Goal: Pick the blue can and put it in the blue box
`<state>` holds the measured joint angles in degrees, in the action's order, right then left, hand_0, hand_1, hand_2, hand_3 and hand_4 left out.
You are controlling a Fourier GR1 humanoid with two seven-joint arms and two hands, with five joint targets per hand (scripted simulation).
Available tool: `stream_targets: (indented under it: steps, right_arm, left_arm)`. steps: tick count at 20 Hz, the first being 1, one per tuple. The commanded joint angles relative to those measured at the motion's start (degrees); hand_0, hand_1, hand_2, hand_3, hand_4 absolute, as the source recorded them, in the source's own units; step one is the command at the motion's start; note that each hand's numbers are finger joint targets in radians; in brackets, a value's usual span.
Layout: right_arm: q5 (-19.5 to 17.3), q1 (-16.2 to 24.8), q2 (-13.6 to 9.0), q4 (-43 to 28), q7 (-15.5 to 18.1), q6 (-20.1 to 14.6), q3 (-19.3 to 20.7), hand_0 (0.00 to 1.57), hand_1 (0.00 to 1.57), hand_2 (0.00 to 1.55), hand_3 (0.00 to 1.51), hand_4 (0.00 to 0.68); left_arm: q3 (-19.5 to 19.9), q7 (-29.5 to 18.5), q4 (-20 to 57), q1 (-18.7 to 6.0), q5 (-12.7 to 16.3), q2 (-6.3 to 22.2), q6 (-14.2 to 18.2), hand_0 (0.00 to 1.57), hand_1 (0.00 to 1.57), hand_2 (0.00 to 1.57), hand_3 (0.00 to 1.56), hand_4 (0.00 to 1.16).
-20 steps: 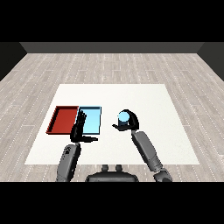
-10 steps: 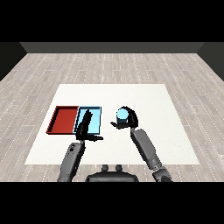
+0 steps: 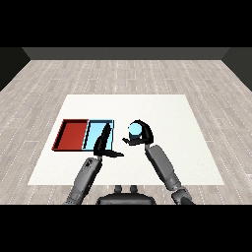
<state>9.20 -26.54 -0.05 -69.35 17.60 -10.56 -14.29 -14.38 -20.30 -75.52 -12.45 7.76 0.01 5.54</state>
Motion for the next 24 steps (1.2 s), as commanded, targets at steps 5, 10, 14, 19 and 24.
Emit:
stream_targets:
  steps: [5,10,14,19,24]
  right_arm:
    - [1.86,-4.46,0.05,8.2,5.27,1.21,0.33,1.4,1.4,1.45,1.41,0.662]
    - [1.35,-0.74,0.05,0.56,2.03,-1.98,-6.23,1.4,1.4,1.44,1.4,0.674]
    - [4.39,-5.4,0.05,5.33,3.67,-0.99,-4.05,1.4,1.4,1.45,1.41,0.682]
    - [3.47,-1.5,0.05,-2.3,0.12,-5.1,-9.24,1.4,1.4,1.44,1.41,0.666]
    - [1.12,-0.7,0.05,-6.11,-2.87,0.02,-5.18,1.39,1.39,1.43,1.39,0.651]
  left_arm:
    - [-7.42,-0.86,2.97,-1.1,3.38,-0.01,6.45,0.0,0.0,0.0,0.0,0.0]
    - [-8.69,-1.73,12.08,-6.97,6.88,-0.01,8.76,0.0,0.0,0.0,0.0,0.0]
    - [-9.45,2.69,7.9,-6.45,5.74,-0.01,9.58,0.0,0.0,0.0,0.0,0.0]
    - [-8.12,-1.28,12.48,-7.64,7.5,-0.01,6.95,0.0,0.0,0.0,0.0,0.0]
    - [-12.04,-3.65,13.65,-8.55,9.42,-0.01,9.64,0.0,0.0,0.0,0.0,0.0]
